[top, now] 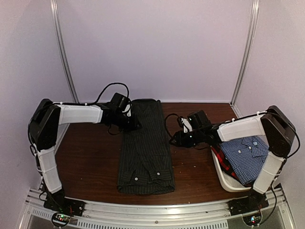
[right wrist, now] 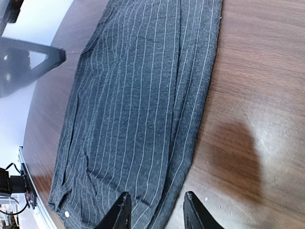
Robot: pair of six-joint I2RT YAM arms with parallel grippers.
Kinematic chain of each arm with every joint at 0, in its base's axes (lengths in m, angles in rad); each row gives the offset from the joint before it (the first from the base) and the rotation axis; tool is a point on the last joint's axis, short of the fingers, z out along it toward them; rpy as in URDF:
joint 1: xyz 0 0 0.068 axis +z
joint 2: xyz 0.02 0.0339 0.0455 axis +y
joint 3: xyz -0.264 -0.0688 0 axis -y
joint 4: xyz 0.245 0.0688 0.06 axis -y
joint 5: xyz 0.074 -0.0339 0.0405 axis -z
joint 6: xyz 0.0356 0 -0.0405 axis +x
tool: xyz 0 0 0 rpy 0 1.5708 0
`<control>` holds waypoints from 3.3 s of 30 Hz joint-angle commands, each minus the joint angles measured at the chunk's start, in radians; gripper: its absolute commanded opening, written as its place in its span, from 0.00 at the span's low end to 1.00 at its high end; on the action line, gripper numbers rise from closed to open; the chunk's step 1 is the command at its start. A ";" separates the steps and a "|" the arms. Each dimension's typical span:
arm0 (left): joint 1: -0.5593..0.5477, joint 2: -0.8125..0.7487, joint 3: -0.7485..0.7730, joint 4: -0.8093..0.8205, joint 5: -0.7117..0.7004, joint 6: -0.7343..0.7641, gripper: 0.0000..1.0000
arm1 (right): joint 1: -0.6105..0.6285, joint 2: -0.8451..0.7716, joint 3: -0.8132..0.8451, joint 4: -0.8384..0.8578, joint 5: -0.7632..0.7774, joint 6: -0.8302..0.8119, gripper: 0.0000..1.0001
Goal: Fold and stack the long sleeve shirts
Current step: Adjust the rectangle-folded shirt at the center of the board, then pick up the rectangle-folded shirt from the center of the board, then fold the rectangle-folded shirt at the center of the board.
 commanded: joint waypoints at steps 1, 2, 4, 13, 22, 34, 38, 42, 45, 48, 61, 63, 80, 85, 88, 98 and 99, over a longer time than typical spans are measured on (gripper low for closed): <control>-0.006 -0.139 -0.140 0.025 0.043 0.008 0.29 | 0.022 -0.097 -0.079 -0.030 -0.001 0.002 0.39; -0.006 -0.164 -0.178 0.032 0.054 0.005 0.29 | 0.029 -0.117 -0.101 -0.031 -0.005 0.007 0.40; -0.006 -0.218 -0.253 0.039 0.067 -0.002 0.29 | 0.045 -0.155 -0.131 -0.032 -0.013 0.022 0.40; -0.007 -0.473 -0.591 0.059 0.114 -0.049 0.31 | 0.149 -0.261 -0.244 -0.040 -0.033 0.099 0.47; -0.029 -0.634 -0.812 0.086 0.170 -0.124 0.34 | 0.216 -0.290 -0.335 -0.026 -0.038 0.195 0.51; -0.133 -0.659 -0.952 0.199 0.211 -0.233 0.36 | 0.281 -0.247 -0.389 0.036 -0.052 0.273 0.51; -0.147 -0.641 -0.956 0.212 0.209 -0.245 0.37 | 0.291 -0.224 -0.389 0.066 -0.065 0.282 0.51; -0.160 -0.617 -0.953 0.225 0.213 -0.255 0.37 | 0.294 -0.200 -0.397 0.110 -0.074 0.290 0.50; -0.171 -0.598 -0.953 0.225 0.217 -0.266 0.36 | 0.295 -0.185 -0.401 0.147 -0.086 0.303 0.48; -0.184 -0.592 -0.952 0.225 0.219 -0.281 0.36 | 0.296 -0.184 -0.411 0.176 -0.092 0.312 0.46; -0.202 -0.554 -0.959 0.314 0.280 -0.357 0.27 | 0.296 -0.166 -0.422 0.233 -0.108 0.314 0.33; -0.202 -0.551 -0.956 0.331 0.293 -0.367 0.22 | 0.296 -0.166 -0.422 0.238 -0.111 0.313 0.29; -0.197 -0.678 -0.913 0.335 0.307 -0.452 0.00 | 0.289 -0.254 -0.337 0.169 -0.109 0.294 0.02; -0.150 -0.699 -0.852 0.295 0.298 -0.447 0.00 | 0.243 -0.253 -0.261 0.158 -0.125 0.278 0.00; -0.090 -0.688 -0.811 0.294 0.309 -0.430 0.00 | 0.203 -0.217 -0.198 0.174 -0.130 0.266 0.00; 0.166 -0.417 -0.597 0.382 0.353 -0.350 0.00 | 0.031 0.108 0.101 0.229 -0.147 0.246 0.00; 0.183 -0.382 -0.577 0.407 0.357 -0.353 0.00 | 0.016 0.144 0.126 0.236 -0.149 0.253 0.00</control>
